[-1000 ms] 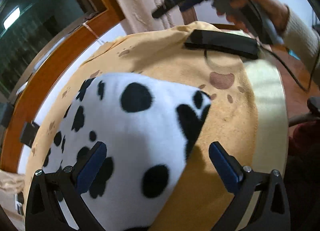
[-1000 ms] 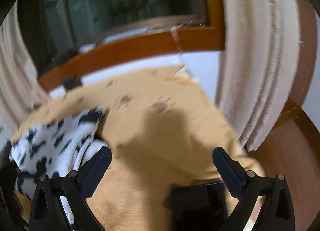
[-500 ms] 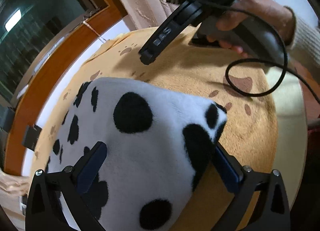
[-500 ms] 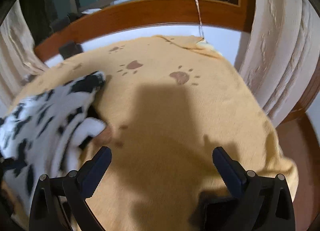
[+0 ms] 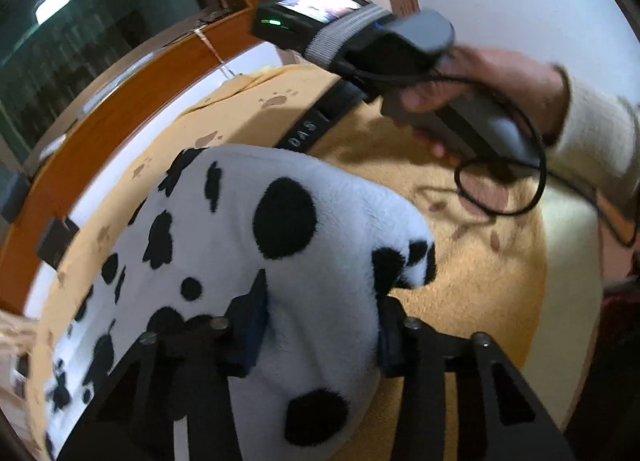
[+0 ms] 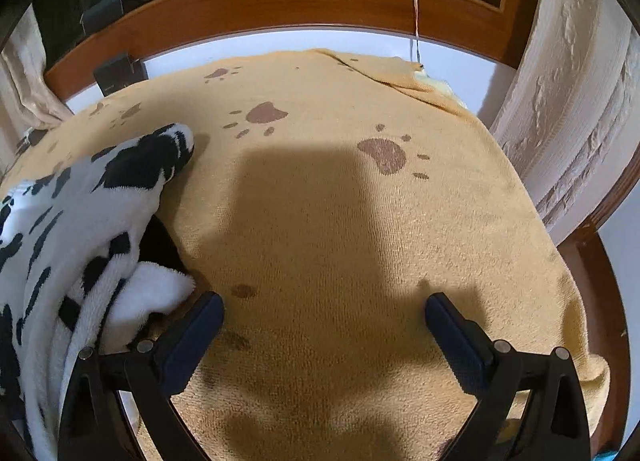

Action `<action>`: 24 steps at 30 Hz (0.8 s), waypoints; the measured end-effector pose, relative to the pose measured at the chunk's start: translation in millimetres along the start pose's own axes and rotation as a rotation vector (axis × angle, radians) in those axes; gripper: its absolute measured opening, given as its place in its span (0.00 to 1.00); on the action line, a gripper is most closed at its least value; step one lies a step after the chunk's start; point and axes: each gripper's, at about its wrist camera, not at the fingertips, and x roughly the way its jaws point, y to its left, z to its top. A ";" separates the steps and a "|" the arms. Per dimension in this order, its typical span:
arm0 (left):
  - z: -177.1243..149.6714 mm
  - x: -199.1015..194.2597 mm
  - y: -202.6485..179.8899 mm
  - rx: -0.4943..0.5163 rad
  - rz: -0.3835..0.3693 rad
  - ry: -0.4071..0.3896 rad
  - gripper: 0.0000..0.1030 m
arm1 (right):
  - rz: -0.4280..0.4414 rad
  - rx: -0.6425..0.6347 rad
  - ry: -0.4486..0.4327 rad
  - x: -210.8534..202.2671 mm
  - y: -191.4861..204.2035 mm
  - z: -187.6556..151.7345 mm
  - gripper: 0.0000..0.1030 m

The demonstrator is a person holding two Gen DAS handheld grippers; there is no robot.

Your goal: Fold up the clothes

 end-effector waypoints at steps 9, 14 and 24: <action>2.4 -27.0 48.0 -0.254 -0.143 -0.066 0.38 | -0.002 0.016 -0.003 0.5 -1.4 1.6 1.00; 1.6 -41.9 76.2 -0.367 -0.193 -0.102 0.37 | 0.025 0.250 -0.059 -9.2 -47.4 -4.5 1.00; -1.0 -61.5 100.2 -0.467 -0.218 -0.153 0.34 | 0.018 0.116 -0.030 -4.7 -20.7 16.5 1.00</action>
